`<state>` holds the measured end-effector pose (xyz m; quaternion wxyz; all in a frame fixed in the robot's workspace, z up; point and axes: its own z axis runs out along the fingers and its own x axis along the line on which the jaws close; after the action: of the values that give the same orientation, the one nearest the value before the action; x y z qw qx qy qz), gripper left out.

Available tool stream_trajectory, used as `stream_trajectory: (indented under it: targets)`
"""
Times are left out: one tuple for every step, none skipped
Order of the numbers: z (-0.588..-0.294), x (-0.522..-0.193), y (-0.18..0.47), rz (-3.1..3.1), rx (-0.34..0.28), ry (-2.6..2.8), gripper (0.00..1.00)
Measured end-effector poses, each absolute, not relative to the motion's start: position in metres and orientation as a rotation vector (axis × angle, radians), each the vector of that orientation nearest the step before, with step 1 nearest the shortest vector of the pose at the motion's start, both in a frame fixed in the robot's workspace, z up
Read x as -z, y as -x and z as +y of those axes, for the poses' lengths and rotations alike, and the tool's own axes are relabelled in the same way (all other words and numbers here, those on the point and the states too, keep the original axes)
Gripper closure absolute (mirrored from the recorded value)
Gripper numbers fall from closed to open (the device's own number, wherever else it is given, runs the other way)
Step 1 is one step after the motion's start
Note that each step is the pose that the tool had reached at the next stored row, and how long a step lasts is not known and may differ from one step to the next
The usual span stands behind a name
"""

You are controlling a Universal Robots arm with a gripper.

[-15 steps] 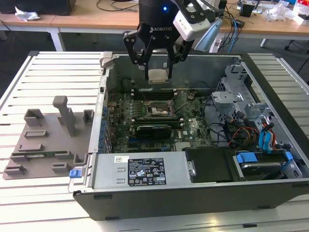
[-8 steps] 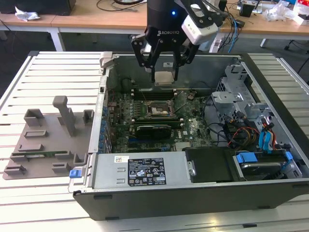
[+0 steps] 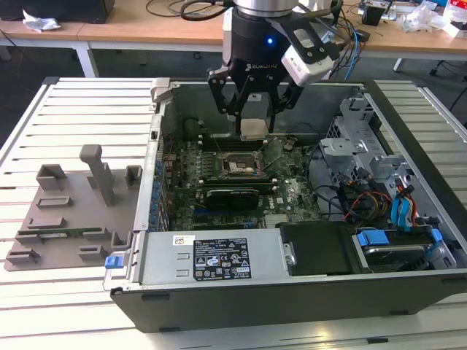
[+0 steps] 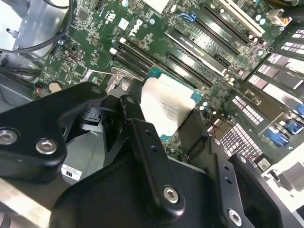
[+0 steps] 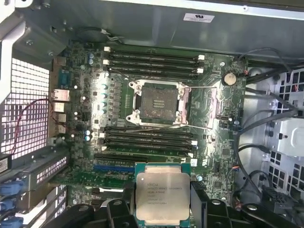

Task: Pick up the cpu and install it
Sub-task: 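Pick up the cpu and move it towards the insertion slot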

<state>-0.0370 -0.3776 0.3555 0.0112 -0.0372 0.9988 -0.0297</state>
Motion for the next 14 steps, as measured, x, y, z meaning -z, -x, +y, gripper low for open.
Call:
stream_trajectory:
  targets:
    - [-0.378, -0.352, 0.037, 3.116, 0.092, 0.116, 0.45]
    - [-0.378, -0.349, 0.036, 3.116, 0.093, 0.116, 0.45]
    - [-0.378, -0.346, 0.036, 3.116, 0.092, 0.116, 0.45]
    - [-0.378, -0.343, 0.036, 3.116, 0.092, 0.116, 0.45]
    - [-0.378, -0.34, 0.036, 3.116, 0.093, 0.116, 0.45]
    - [-0.378, -0.337, 0.036, 3.116, 0.093, 0.116, 0.45]
    - [-0.378, -0.334, 0.036, 3.116, 0.092, 0.116, 0.45]
    - [-0.377, -0.331, 0.036, 3.116, 0.092, 0.116, 0.45]
    - [-0.377, -0.329, 0.036, 3.116, 0.092, 0.116, 0.45]
    - [-0.377, -0.326, 0.036, 3.116, 0.093, 0.116, 0.45]
    - [-0.375, -0.325, 0.036, 3.116, 0.093, 0.116, 0.45]
    - [-0.372, -0.324, 0.036, 3.116, 0.093, 0.116, 0.45]
    - [-0.368, -0.324, 0.036, 3.116, 0.093, 0.116, 0.45]
    - [-0.362, -0.322, 0.036, 3.116, 0.093, 0.116, 0.45]
